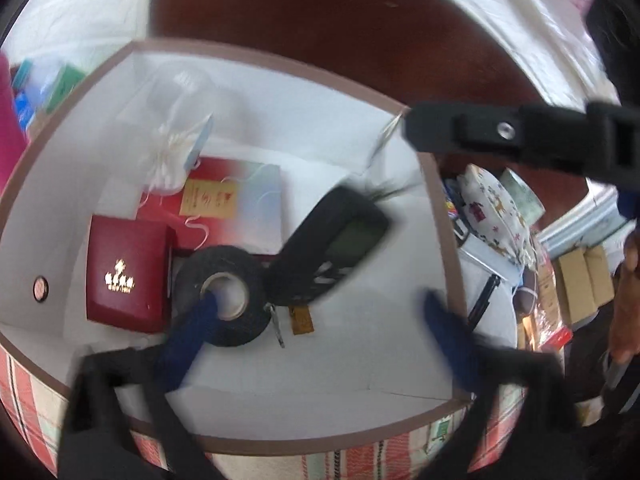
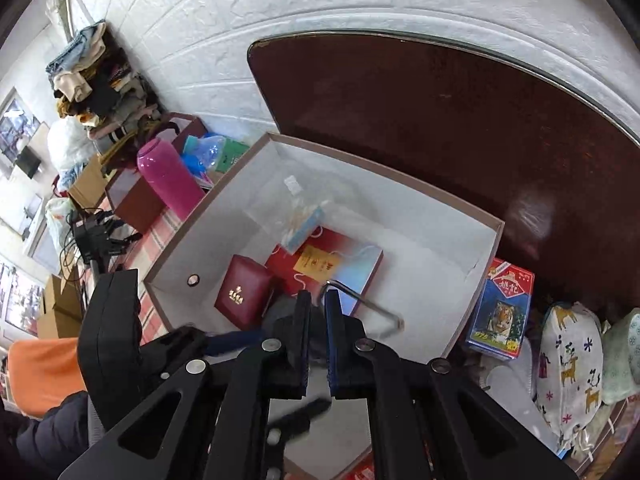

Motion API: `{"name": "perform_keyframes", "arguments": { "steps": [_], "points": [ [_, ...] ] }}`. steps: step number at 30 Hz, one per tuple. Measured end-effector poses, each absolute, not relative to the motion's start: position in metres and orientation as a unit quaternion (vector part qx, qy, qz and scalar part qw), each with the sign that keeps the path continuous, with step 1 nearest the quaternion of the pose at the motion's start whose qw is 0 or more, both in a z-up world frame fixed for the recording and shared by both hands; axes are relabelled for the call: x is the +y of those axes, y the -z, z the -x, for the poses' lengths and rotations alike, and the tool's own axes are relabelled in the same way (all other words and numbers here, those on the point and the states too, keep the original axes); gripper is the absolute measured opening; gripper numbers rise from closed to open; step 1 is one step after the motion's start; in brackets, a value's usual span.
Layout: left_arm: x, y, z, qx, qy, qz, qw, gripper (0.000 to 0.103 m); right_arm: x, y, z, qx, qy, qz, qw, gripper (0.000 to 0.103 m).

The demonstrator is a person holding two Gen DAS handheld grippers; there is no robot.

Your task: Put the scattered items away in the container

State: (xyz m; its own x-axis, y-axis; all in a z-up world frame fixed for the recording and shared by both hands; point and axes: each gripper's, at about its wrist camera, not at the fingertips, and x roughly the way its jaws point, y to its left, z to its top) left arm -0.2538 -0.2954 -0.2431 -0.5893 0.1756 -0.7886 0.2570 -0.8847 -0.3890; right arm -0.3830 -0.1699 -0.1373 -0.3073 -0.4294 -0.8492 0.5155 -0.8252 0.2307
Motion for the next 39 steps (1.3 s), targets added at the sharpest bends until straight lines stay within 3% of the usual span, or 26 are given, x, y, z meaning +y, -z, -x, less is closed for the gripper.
{"name": "perform_keyframes", "arguments": {
  "steps": [2,3,4,17,30,33,39],
  "points": [
    [-0.302,0.244,0.252,0.249,0.857,-0.450,0.030,0.103,-0.170,0.136,0.387,0.049,0.814,-0.509,0.277,0.032],
    [-0.304,0.244,0.250,0.248,0.858,-0.449,0.034,0.103,-0.169,0.134,0.388,0.051,0.817,-0.506,0.272,0.057],
    [-0.305,0.243,0.249,0.244,0.859,-0.448,0.036,0.103,-0.168,0.133,0.390,0.052,0.820,-0.502,0.269,0.071],
    [-0.297,0.227,0.233,0.219,0.870,-0.440,0.035,0.103,-0.152,0.127,0.373,0.026,0.825,-0.507,0.250,0.074],
    [-0.249,0.114,0.140,0.121,0.921,-0.352,0.114,0.103,-0.103,0.044,0.265,0.027,0.874,-0.415,0.250,0.096],
    [-0.224,0.090,0.114,0.073,0.926,-0.342,0.140,0.103,-0.089,0.040,0.233,0.027,0.877,-0.409,0.250,0.102],
    [-0.188,0.086,0.076,0.017,0.905,-0.355,0.231,0.103,-0.077,0.060,0.190,0.020,0.864,-0.434,0.254,0.102]
  ]
}}
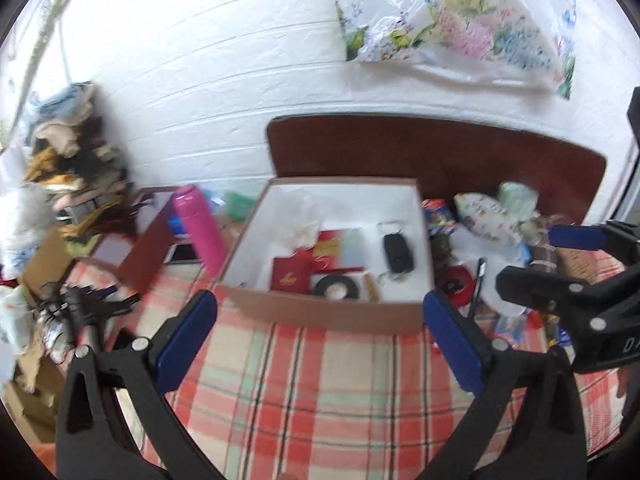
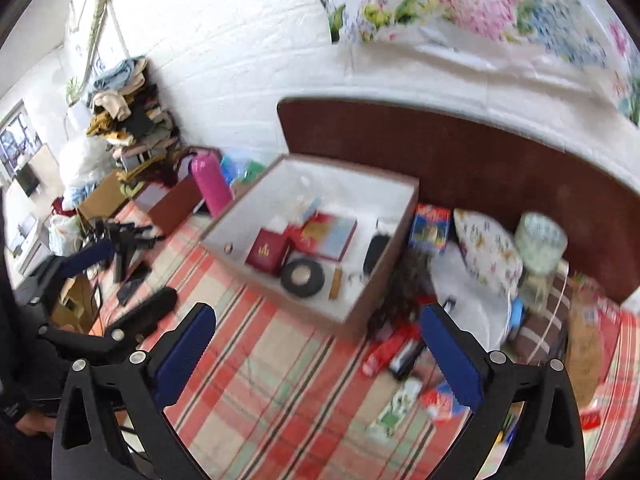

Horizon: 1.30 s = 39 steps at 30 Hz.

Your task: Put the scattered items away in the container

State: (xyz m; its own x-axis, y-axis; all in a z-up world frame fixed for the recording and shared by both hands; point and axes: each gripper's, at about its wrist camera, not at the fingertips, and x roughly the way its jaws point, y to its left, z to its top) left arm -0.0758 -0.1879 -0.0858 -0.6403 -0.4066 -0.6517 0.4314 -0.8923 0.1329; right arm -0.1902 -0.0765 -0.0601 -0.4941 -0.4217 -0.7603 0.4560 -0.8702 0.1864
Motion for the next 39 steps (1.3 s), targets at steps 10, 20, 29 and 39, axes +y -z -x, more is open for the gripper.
{"name": "perform_keyframes", "arguments": {
  "steps": [10,20,29,39],
  "points": [
    [-0.209,0.098,0.059,0.062,0.899,-0.375,0.217,0.103,-0.099,0.089,0.156,0.069,0.849,-0.467,0.236,0.102],
    [-0.253,0.105,0.062,0.067,0.893,-0.396,0.202,0.103,-0.133,0.096,0.173,0.054,0.854,-0.479,0.195,0.102],
    [-0.269,0.116,0.079,0.059,0.896,-0.404,0.175,0.103,-0.142,0.103,0.183,0.052,0.855,-0.487,0.170,0.102],
    [-0.274,0.118,0.088,0.054,0.899,-0.399,0.174,0.103,-0.146,0.104,0.190,0.058,0.856,-0.488,0.164,0.102]
  ]
}}
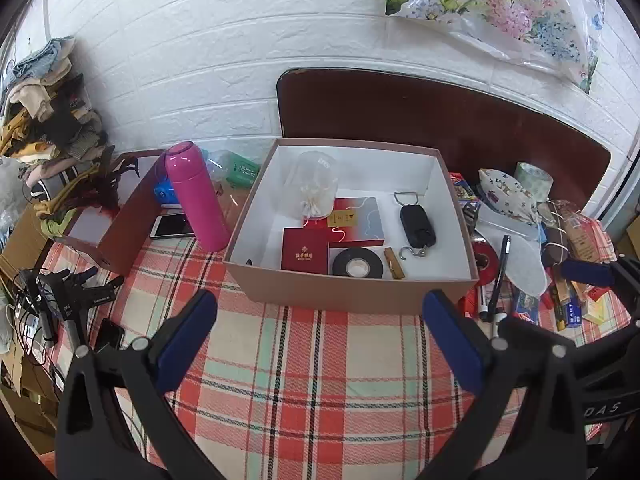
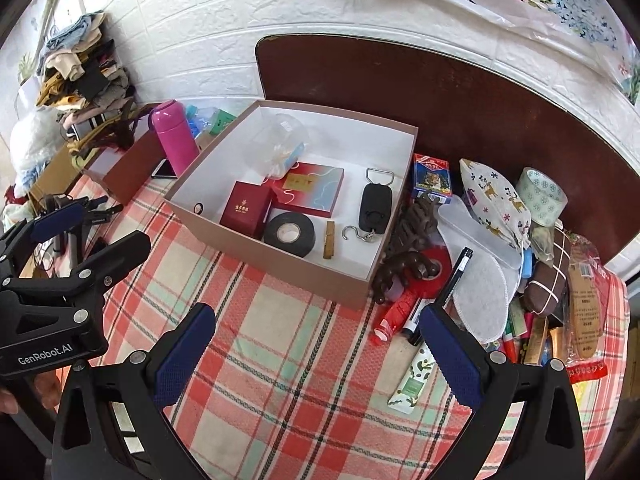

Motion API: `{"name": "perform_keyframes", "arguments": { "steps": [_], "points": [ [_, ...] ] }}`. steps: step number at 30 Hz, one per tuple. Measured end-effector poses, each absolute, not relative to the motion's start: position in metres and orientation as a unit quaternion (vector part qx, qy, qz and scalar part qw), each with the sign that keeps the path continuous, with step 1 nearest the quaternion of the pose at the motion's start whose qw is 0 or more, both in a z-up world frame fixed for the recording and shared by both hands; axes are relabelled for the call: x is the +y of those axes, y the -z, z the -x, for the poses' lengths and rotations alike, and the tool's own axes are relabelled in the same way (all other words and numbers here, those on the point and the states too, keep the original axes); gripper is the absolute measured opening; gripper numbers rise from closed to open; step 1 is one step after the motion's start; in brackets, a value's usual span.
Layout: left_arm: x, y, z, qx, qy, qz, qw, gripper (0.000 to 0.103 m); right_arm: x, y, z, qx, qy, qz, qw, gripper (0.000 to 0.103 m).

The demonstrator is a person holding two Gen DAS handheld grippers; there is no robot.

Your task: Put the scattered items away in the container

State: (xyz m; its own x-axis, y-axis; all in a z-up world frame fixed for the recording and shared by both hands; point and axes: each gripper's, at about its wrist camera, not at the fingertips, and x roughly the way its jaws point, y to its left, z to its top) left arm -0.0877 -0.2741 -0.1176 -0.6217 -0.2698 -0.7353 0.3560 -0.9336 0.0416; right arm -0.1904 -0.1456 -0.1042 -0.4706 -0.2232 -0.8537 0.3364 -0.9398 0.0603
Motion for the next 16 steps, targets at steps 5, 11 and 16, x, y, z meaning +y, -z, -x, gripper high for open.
{"name": "perform_keyframes", "arguments": {
  "steps": [5,11,16],
  "points": [
    [-0.2709,0.1190,0.0868,0.038,0.902,-0.390,0.182,0.103,-0.1447,0.1047,0.1922,0.058,0.856,-0.488,0.162,0.102],
    [-0.2715,0.1180,0.0871,0.033,0.905,-0.383,0.182,0.102,-0.1444,0.1051,0.1938,0.057,0.855,-0.489,0.161,0.102],
    [-0.2718,0.1176,0.0879,0.040,0.905,-0.383,0.179,0.102,-0.1438,0.1053,0.1964,0.056,0.856,-0.488,0.161,0.102]
  ]
}}
